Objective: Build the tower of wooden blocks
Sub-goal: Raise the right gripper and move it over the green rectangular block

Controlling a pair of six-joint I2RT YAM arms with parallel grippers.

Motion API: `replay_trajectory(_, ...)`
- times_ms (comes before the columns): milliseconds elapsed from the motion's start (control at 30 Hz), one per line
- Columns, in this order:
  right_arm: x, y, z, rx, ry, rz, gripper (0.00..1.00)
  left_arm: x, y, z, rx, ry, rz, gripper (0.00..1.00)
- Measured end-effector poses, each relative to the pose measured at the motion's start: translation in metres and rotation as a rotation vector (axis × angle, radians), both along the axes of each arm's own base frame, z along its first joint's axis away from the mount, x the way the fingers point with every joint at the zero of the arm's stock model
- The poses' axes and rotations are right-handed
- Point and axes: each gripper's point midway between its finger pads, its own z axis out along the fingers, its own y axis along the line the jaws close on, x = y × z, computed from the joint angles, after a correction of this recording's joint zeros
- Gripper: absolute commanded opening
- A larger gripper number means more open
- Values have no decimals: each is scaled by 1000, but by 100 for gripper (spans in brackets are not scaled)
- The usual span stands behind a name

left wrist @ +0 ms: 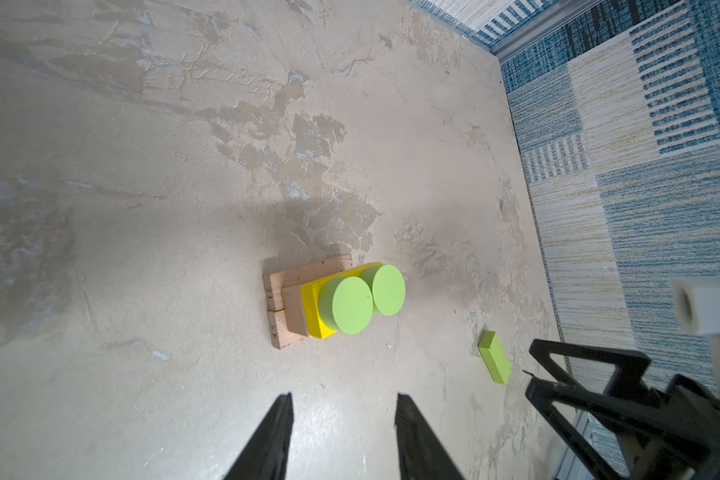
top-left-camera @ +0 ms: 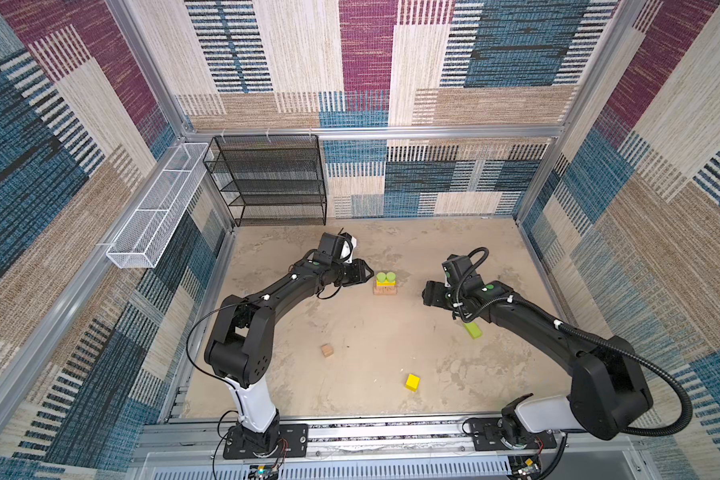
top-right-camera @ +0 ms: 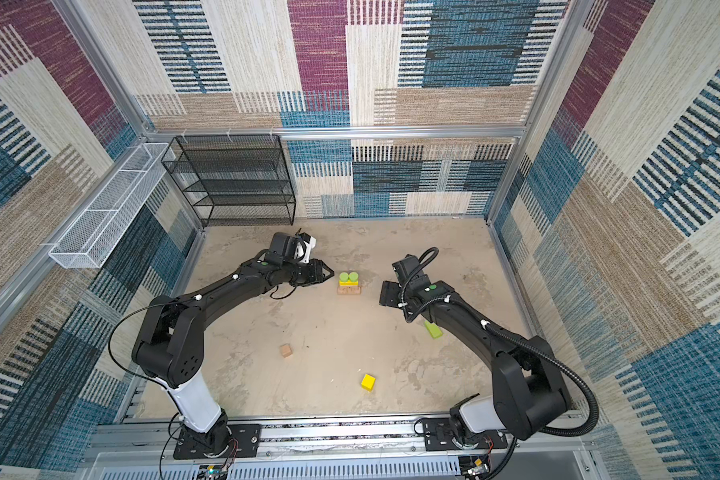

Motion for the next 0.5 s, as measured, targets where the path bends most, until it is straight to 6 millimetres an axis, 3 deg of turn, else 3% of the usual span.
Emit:
replay_trajectory(233, -26, -31, -21, -44, 58, -88, 98, -5, 4, 2, 18, 3, 1, 45)
replay_trajectory(500, -42, -60, -36, -94, 86, -202, 99, -6, 9, 2, 41, -6, 7, 45)
